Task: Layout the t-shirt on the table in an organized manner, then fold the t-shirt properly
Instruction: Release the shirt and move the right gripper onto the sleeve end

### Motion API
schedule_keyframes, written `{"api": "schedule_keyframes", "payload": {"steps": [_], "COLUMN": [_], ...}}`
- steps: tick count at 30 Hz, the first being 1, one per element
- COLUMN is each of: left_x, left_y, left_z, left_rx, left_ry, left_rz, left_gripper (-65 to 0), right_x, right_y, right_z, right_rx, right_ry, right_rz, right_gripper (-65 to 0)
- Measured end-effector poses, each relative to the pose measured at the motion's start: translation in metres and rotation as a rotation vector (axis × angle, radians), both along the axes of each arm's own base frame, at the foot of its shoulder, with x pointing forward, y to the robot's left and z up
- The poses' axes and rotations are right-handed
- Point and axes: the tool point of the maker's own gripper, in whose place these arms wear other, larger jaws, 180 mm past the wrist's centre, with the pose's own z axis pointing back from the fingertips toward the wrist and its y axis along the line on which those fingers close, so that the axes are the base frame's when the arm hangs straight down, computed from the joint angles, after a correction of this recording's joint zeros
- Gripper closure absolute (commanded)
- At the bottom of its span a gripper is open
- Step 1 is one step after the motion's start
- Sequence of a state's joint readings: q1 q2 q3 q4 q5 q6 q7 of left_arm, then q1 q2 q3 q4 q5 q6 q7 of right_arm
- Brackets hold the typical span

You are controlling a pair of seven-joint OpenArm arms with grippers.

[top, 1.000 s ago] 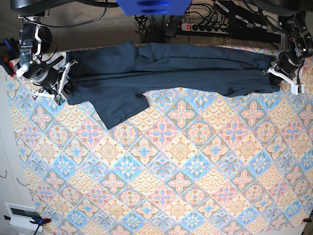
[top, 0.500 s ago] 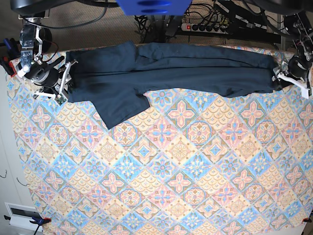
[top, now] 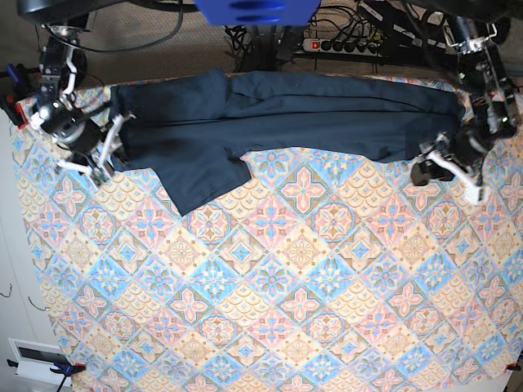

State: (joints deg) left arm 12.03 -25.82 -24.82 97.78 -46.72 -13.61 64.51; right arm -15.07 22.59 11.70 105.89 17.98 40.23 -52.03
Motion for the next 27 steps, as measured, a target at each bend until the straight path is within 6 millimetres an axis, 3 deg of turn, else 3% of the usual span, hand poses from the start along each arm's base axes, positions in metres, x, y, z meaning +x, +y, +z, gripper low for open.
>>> {"api": "schedule_keyframes", "payload": {"steps": [5,8,10,12,15,18,20,22,27], "left_x": [0.018,0.016,0.010,0.011,0.012,0.012,0.012,0.013,0.013], "left_y": [-0.034,-0.036,-0.033,-0.036,-0.037,-0.032,-0.032,-0.034,-0.029], "left_z": [-0.020,-0.045,-0.060,-0.061,-0.059,-0.059,-0.058,-0.058,-0.057], "left_rx": [0.118,0.181,0.216,0.217,0.218,0.230,0.233,0.226,0.238], "left_ry": [0.046,0.120,0.179,0.179,0.170,0.174,0.174,0.169,0.173], "left_rz": [-0.110,-0.125,-0.135,-0.146,-0.149,-0.145,-0.145,-0.146,-0.141], "left_gripper": [-41.4,-41.3,-40.7,-36.4,-24.4,-13.0,-5.0,0.0,0.0], "right_x": [0.046,0.053,0.042,0.030,0.000,-0.049,-0.068,-0.075,-0.076], "right_y": [0.043,0.056,0.067,0.091,0.138,0.159,0.172,0.177,0.176], "right_z": [0.029,0.035,0.020,0.007,-0.011,-0.043,-0.056,-0.072,-0.086], "right_rx": [0.039,0.044,0.026,0.040,0.095,0.064,0.080,0.104,0.233], "right_ry": [-0.115,-0.135,-0.079,-0.038,0.026,0.168,0.220,0.265,0.311], "right_rz": [0.122,0.163,0.198,0.272,0.415,0.559,0.617,0.622,0.560], "right_gripper": [-19.1,-19.2,-19.2,-19.2,-19.0,-19.0,-18.9,-18.9,-18.9]}}
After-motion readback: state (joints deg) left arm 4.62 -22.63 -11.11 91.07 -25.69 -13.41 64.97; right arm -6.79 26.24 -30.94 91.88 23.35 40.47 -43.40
